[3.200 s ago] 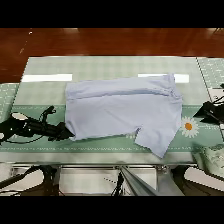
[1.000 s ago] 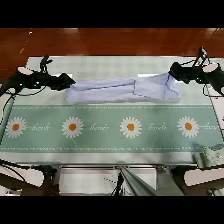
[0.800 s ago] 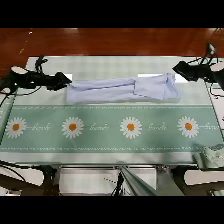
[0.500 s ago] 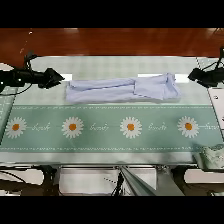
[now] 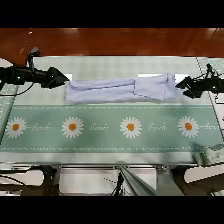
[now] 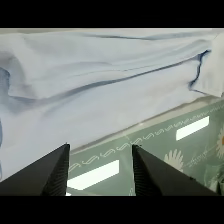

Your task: Fold the shirts.

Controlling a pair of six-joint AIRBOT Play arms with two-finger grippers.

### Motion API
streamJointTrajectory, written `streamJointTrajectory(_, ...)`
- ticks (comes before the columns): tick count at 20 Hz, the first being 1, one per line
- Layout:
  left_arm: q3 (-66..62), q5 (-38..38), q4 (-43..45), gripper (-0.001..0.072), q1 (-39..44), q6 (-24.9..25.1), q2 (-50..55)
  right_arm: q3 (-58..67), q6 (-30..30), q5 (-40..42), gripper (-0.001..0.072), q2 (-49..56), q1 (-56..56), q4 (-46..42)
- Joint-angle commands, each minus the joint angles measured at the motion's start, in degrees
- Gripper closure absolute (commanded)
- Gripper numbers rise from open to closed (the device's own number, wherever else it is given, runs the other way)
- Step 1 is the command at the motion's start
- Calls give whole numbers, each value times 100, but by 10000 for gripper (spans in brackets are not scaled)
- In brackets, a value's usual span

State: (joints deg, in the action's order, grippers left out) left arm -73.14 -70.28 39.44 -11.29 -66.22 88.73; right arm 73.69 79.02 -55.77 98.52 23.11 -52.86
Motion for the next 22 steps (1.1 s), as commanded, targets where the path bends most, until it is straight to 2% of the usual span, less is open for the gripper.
streamJointTrajectory(1,-4,-76,-4,265,111,-7,-13,4,-343,107,106,321,-295,1067)
streamJointTrajectory(3,-4,-72,-4,265,122,-4,-13,4,-459,168,106,422,-494,1390)
streamJointTrajectory(5,-4,-72,-4,264,120,-4,-13,4,-946,245,135,428,-669,1860)
streamJointTrajectory(7,-4,-74,-4,265,120,-4,-13,4,-1478,208,413,348,-723,2483)
streamJointTrajectory(9,-4,-74,-4,265,120,-7,-13,4,-1491,103,656,114,-708,2638)
streamJointTrajectory(10,-4,-74,-4,265,125,-7,-13,4,-1488,52,685,-87,-710,2479)
streamJointTrajectory(12,-4,-74,-11,275,168,-9,-13,4,-1471,-133,685,-555,-710,1923)
streamJointTrajectory(13,-4,-76,-44,398,232,-7,-13,4,-1416,-323,685,-793,-723,1639)
streamJointTrajectory(14,-4,-74,-98,465,317,-7,-11,4,-1318,-575,685,-1047,-723,1349)
streamJointTrajectory(16,-4,-35,-223,467,586,-4,-9,4,-1056,-1126,685,-1517,-723,828)
streamJointTrajectory(17,-4,39,-223,485,756,-7,-9,4,-946,-1370,685,-1738,-728,577)
streamJointTrajectory(18,-4,138,-223,532,942,-7,-4,4,-879,-1615,685,-1967,-728,354)
streamJointTrajectory(20,-2,400,-223,547,1377,-9,2,4,-828,-1993,685,-2374,-728,20)
streamJointTrajectory(21,-2,525,-227,636,1620,-9,9,4,-721,-2111,685,-2575,-728,-138)
streamJointTrajectory(22,-2,658,-264,648,1873,-9,20,4,-623,-2175,685,-2754,-728,-240)
